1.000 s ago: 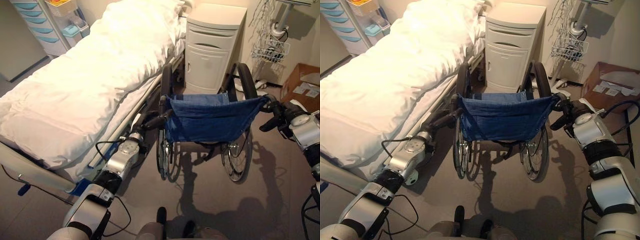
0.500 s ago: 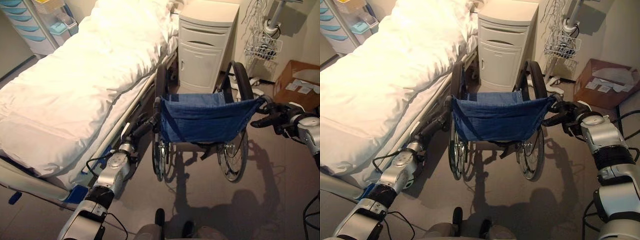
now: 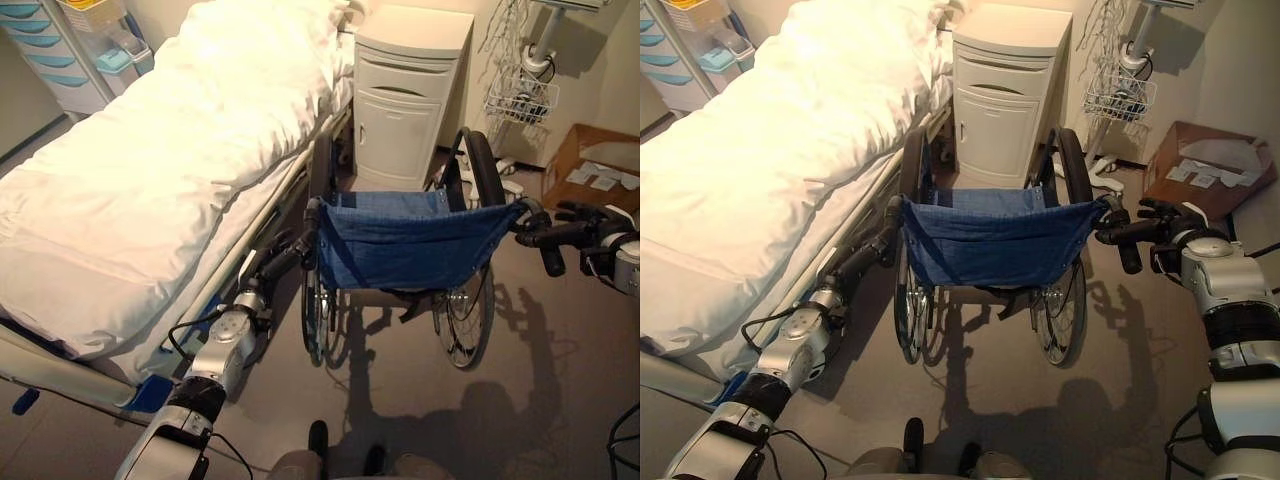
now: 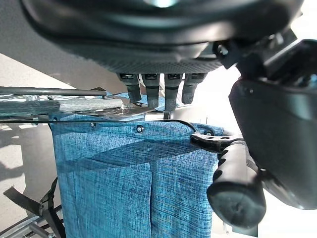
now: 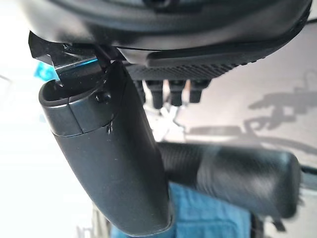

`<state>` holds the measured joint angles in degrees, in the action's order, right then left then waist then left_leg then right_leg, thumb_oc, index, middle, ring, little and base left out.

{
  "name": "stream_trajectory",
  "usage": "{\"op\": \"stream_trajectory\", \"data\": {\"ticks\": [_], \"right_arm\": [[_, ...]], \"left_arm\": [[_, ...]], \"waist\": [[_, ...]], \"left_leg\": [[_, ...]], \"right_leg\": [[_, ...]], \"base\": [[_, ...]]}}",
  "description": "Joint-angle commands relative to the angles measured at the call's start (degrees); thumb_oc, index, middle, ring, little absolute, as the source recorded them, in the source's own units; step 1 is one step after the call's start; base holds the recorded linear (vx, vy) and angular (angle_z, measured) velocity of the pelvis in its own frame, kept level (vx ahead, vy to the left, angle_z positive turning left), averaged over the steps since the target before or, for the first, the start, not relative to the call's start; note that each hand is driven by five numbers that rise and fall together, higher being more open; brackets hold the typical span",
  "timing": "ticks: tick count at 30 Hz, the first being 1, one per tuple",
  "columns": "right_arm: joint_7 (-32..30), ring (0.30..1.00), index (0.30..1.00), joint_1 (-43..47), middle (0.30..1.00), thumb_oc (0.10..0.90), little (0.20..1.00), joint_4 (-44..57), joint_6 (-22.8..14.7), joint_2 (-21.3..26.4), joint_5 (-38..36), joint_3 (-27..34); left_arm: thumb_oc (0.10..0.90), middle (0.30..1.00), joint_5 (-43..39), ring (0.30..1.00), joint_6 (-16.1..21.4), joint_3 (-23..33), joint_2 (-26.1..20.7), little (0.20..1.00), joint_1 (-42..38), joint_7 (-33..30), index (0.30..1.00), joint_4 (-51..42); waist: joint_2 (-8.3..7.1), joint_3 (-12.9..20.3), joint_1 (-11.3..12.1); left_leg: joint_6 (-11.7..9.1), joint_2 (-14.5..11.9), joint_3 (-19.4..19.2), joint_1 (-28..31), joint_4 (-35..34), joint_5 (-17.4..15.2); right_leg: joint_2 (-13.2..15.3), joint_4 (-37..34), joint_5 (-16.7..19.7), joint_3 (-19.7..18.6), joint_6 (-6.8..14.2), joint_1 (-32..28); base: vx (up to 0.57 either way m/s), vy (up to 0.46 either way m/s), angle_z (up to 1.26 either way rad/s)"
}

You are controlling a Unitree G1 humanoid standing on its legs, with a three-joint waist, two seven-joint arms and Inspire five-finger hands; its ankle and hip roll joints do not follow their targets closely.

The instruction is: Push the wheelchair next to the bed

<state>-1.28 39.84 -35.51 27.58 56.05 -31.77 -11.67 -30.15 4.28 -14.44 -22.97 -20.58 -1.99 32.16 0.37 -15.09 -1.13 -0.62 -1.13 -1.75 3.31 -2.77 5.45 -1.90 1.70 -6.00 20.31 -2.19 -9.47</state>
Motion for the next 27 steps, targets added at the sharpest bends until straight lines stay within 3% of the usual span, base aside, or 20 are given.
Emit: {"op": "stream_trajectory", "data": {"ticks": [1, 9, 13, 19, 22, 23, 27], "right_arm": [[-6.7, 0.900, 0.900, 1.8, 0.900, 0.800, 0.900, 0.7, -7.9, 7.0, -1.7, 5.3], [-8.7, 0.900, 0.900, -2.2, 0.900, 0.800, 0.900, -0.3, -8.5, 7.0, -4.5, 9.4], [-7.3, 0.900, 0.900, -8.4, 0.900, 0.800, 0.900, -2.3, -10.5, 5.8, -10.1, 15.3], [-0.6, 0.900, 0.900, -20.7, 0.900, 0.800, 0.900, -8.3, -15.7, 1.1, -24.4, 28.1], [3.9, 0.900, 0.900, -25.9, 0.900, 0.800, 0.900, -11.3, -18.1, -4.0, -33.6, 33.8], [7.7, 0.900, 0.900, -28.0, 0.900, 0.800, 0.900, -12.6, -16.8, -6.7, -42.4, 36.3], [13.1, 0.900, 0.900, -30.5, 0.900, 0.800, 0.900, -16.7, -10.6, -13.7, -55.8, 40.1]], "left_arm": [[0.800, 0.900, 0.8, 0.900, -3.0, 3.0, -5.1, 0.900, 8.1, -2.5, 0.900, 10.1], [0.800, 0.900, 0.2, 0.900, -2.3, 4.5, -4.5, 0.900, 9.0, -2.9, 0.900, 12.6], [0.800, 0.900, -1.4, 0.900, -0.8, 6.4, -3.8, 0.900, 10.4, -3.7, 0.900, 14.0], [0.800, 0.900, -14.4, 0.900, 5.5, 12.1, -0.9, 0.900, 13.7, -5.1, 0.900, 15.2], [0.800, 0.900, -19.7, 0.900, 7.3, 15.5, 2.0, 0.900, 15.9, -3.4, 0.900, 16.7], [0.800, 0.900, -21.4, 0.900, 7.0, 16.6, 2.9, 0.900, 16.9, -1.4, 0.900, 17.5], [0.800, 0.900, -24.8, 0.900, 5.6, 18.3, 5.1, 0.900, 18.5, 4.1, 0.900, 19.4]], "waist": [[-4.09, 3.8, 2.5], [-4.25, 3.8, 2.0], [-4.33, 3.8, 1.6], [-4.63, 4.0, 1.0], [-4.86, 3.9, 0.7], [-4.99, 3.8, 0.7], [-4.95, 3.5, 0.7]], "left_leg": [[2.2, 2.8, -3.5, 4.6, 1.0, -9.0], [2.5, 2.7, -3.9, 4.5, 1.2, -9.4], [2.6, 2.5, -3.9, 4.6, 0.9, -9.5], [2.7, 2.2, -4.1, 4.6, 0.6, -9.9], [2.6, 2.1, -4.2, 4.4, 0.5, -10.0], [2.6, 2.0, -4.3, 4.3, 0.5, -10.1], [2.8, 1.9, -4.6, 3.9, 0.9, -10.6]], "right_leg": [[4.2, -0.2, 3.8, -9.0, 7.4, 2.8], [4.1, 0.3, 3.7, -9.5, 7.6, 3.4], [4.1, 0.4, 3.6, -9.7, 7.8, 3.6], [3.9, 0.5, 3.5, -9.9, 8.0, 4.1], [3.7, 0.4, 3.5, -10.0, 8.1, 4.4], [3.6, 0.3, 3.5, -10.1, 8.1, 4.5], [3.5, 0.5, 3.7, -10.3, 8.3, 5.1]], "base": [[0.00, 0.000, 0.00], [0.00, -0.002, 0.00], [0.01, -0.025, 0.12], [0.01, -0.033, 0.07], [0.00, -0.048, 0.10], [-0.01, -0.038, 0.34], [-0.02, -0.030, 0.71]]}}
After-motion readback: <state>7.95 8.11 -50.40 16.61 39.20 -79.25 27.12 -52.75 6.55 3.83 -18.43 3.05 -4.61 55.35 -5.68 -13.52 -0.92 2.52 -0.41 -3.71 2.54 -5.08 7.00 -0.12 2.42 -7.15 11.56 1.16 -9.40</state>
